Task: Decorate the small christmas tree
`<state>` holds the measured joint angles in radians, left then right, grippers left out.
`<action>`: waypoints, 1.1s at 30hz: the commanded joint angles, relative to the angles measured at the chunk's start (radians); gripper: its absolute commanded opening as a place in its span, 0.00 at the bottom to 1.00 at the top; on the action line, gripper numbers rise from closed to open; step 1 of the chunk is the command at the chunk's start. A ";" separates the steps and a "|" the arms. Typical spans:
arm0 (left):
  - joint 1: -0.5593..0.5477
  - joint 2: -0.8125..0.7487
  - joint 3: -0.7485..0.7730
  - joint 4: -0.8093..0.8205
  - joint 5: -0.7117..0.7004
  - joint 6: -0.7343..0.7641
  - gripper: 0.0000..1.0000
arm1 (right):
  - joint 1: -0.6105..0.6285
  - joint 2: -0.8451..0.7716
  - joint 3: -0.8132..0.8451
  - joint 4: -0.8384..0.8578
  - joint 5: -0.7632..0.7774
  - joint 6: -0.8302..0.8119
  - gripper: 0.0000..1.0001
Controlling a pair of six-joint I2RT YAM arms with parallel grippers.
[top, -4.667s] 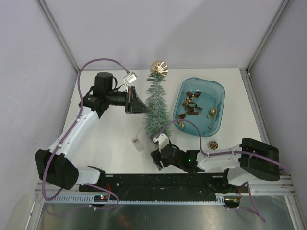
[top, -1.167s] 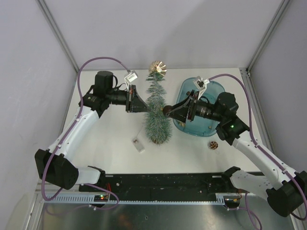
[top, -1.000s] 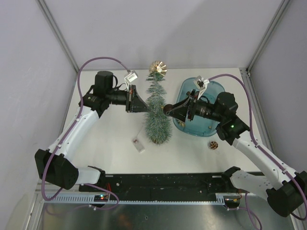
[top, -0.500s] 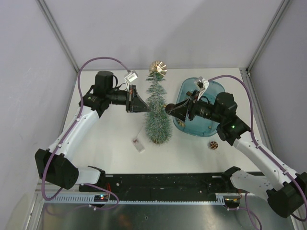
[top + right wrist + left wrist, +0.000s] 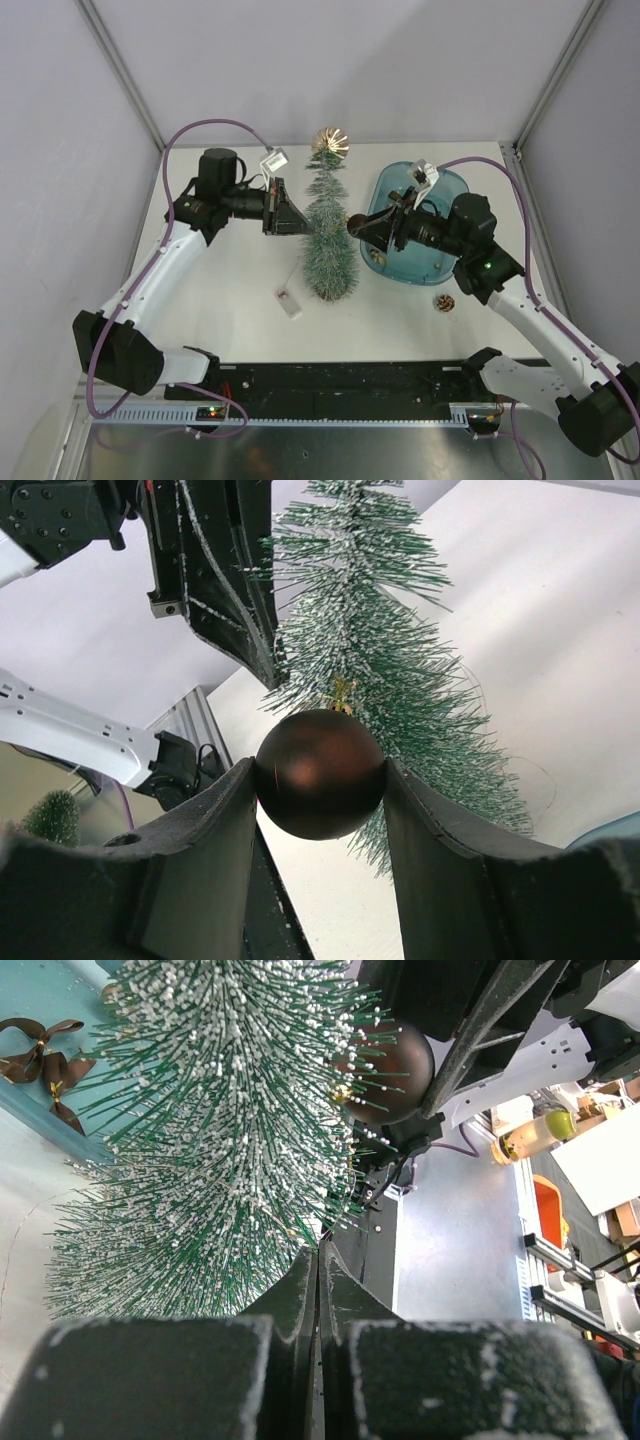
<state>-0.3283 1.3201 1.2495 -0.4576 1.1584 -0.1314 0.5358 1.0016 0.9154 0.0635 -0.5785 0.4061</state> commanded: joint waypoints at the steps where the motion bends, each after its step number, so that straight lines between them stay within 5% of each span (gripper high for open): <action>1: -0.012 -0.016 0.037 0.013 0.032 -0.005 0.00 | -0.018 -0.026 0.045 0.032 0.023 -0.009 0.33; 20: -0.017 -0.014 0.044 0.013 0.039 -0.006 0.00 | -0.029 -0.003 0.044 0.017 0.021 -0.014 0.33; 33: -0.020 -0.015 0.045 0.013 0.040 -0.005 0.00 | 0.106 0.050 0.034 0.036 0.095 -0.016 0.32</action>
<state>-0.3382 1.3201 1.2495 -0.4572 1.1641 -0.1318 0.6212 1.0569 0.9165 0.0650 -0.5228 0.4061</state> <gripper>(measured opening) 0.006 0.534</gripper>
